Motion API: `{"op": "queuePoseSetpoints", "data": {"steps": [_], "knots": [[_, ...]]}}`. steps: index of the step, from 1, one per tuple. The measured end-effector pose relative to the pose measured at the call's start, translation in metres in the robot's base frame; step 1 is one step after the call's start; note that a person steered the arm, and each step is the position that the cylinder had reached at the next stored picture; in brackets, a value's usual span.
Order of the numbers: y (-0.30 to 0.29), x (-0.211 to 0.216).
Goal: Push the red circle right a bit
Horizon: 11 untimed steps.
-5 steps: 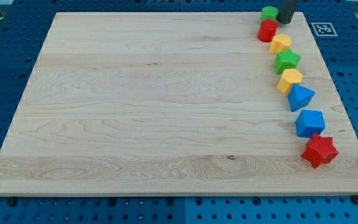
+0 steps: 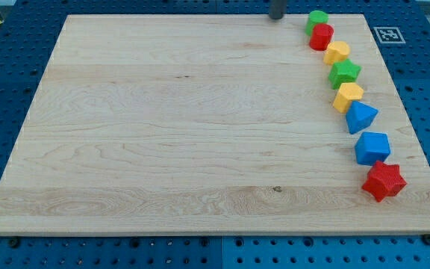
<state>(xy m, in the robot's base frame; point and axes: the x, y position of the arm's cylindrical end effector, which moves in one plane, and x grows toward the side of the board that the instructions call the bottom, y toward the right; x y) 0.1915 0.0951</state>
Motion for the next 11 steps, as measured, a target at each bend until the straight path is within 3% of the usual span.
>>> {"op": "queuePoseSetpoints", "data": {"steps": [1, 2, 3, 11], "knots": [[-0.019, 0.016], [-0.016, 0.059], [0.002, 0.075], [0.059, 0.08]]}}
